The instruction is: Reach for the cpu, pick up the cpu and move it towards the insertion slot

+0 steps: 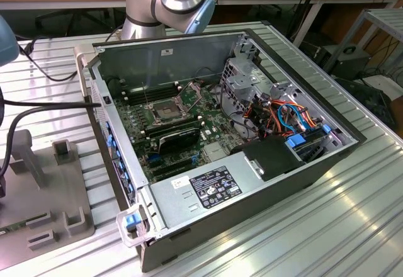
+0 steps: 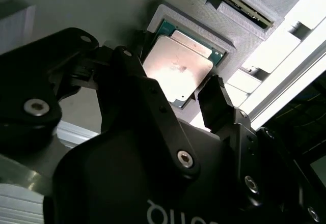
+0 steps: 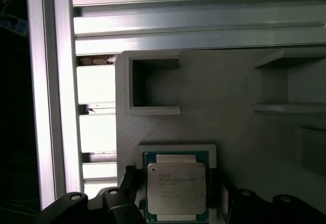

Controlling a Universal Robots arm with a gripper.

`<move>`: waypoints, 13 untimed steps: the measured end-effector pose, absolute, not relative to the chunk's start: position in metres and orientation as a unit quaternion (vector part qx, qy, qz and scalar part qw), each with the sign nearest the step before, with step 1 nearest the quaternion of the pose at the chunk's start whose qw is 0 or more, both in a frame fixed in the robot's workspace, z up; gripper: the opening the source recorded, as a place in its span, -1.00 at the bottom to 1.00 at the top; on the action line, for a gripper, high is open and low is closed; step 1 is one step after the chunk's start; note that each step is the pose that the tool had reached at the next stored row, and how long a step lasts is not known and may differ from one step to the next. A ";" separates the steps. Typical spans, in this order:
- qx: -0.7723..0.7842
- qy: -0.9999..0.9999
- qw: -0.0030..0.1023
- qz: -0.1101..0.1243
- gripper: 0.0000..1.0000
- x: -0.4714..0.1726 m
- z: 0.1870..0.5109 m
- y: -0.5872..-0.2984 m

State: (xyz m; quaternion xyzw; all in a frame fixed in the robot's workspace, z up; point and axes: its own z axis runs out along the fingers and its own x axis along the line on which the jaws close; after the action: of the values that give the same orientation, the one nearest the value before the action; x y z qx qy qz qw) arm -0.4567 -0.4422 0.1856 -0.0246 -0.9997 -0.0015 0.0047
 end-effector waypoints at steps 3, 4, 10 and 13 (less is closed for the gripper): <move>-0.025 -1.000 0.005 -0.001 0.40 -0.457 0.186 -0.442; -0.025 -1.000 0.005 -0.001 0.36 -0.457 0.186 -0.442; -0.025 -1.000 0.005 0.001 0.22 -0.457 0.188 -0.442; -0.025 -1.000 0.005 0.002 0.22 -0.457 0.189 -0.442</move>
State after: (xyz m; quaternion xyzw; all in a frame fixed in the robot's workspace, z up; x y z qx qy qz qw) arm -0.4567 -0.4422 0.1886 -0.0245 -0.9997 0.0019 0.0046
